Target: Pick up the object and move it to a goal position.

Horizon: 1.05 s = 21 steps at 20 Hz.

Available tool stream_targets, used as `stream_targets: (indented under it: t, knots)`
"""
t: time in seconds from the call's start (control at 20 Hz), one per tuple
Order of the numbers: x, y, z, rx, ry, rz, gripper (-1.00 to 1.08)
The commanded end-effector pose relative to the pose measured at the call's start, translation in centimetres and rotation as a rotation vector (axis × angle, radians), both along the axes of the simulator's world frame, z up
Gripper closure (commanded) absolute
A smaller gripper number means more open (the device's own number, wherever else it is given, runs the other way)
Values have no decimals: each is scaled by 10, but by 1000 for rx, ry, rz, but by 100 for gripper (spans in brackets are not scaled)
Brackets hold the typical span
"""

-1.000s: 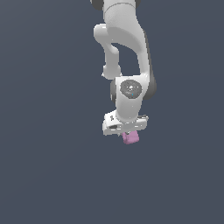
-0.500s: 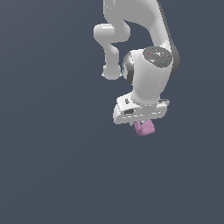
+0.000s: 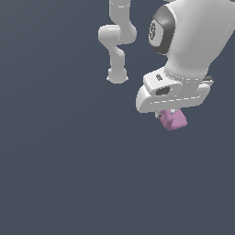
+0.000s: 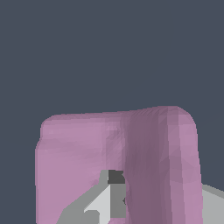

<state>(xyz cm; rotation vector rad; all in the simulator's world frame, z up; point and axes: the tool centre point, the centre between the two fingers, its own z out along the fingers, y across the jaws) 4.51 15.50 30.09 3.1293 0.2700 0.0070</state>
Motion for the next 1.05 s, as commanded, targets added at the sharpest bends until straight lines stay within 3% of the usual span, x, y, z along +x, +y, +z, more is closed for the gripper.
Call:
stream_targets:
  t: [0.0,0.45,1.0]
  knots:
    - [2,11,23,0,2,0,108]
    - [8,35,72,0,4,0,108]
    - [11,43,88,0,5,0,108]
